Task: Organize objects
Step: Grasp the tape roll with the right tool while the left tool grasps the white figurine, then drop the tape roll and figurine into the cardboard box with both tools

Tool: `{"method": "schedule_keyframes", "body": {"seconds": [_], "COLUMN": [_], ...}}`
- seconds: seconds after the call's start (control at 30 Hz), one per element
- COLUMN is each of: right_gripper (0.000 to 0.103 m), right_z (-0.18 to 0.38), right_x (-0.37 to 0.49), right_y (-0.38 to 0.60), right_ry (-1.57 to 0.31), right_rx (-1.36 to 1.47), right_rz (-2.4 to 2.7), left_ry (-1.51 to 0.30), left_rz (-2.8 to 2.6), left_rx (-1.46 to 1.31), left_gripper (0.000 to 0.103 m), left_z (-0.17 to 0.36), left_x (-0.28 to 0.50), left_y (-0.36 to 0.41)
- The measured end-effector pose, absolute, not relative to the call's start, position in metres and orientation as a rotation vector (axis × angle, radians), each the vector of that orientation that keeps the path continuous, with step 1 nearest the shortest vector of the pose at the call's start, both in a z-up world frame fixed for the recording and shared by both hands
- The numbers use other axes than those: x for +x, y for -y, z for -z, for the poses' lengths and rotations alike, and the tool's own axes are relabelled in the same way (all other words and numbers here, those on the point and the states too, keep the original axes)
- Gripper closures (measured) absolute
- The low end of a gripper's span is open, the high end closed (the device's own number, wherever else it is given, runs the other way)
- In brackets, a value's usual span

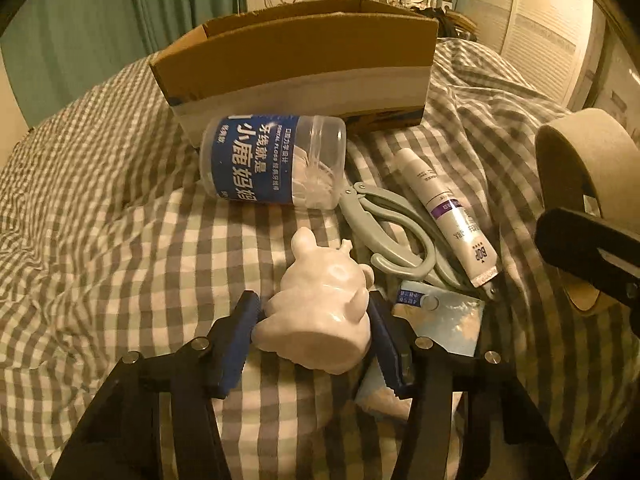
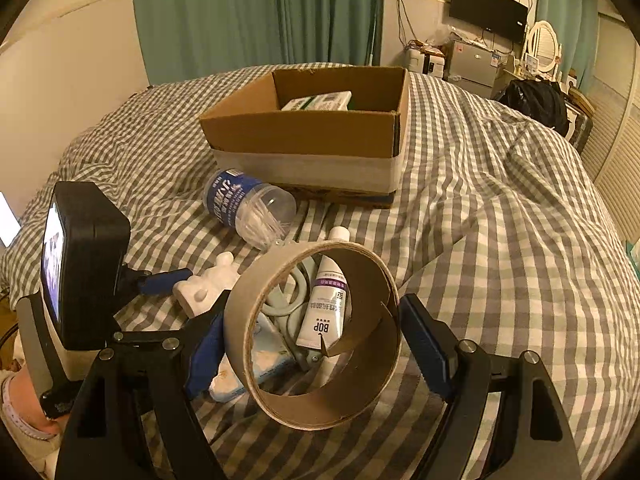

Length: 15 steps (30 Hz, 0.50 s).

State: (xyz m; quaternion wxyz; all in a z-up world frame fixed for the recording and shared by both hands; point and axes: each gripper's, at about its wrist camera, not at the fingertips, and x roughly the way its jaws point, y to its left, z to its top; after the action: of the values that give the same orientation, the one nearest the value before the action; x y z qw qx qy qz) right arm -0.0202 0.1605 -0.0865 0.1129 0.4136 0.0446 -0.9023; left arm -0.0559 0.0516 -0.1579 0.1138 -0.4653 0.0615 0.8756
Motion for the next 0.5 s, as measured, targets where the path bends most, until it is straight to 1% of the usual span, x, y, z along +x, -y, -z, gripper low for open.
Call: {"method": "schedule_keyframes", "body": {"seconds": [0.1,0.33,0.5], "right_gripper": [0.022,0.022,0.022], "right_z": [0.078,0.056,0.029], "right_x": [-0.016,-0.016,-0.032], "right_y": [-0.16,-0.159,-0.161], "right_ry": [-0.137,-0.144,-0.136], "right_rx": [1.185,1.109,1.032], "right_rz": [2.659,2.696,2.708], "left_ry": [-0.147,-0.068,-0.081], "left_rz": [-2.571,-2.639,-2.715], "left_rx": [-1.347,-1.21,-1.078], "left_gripper": [0.047,0.048,0.048], "left_z": [0.148,0.102,0.061], "left_x": [-0.051,-0.046,-0.061], "left_y": [-0.046,-0.029,-0.023]}}
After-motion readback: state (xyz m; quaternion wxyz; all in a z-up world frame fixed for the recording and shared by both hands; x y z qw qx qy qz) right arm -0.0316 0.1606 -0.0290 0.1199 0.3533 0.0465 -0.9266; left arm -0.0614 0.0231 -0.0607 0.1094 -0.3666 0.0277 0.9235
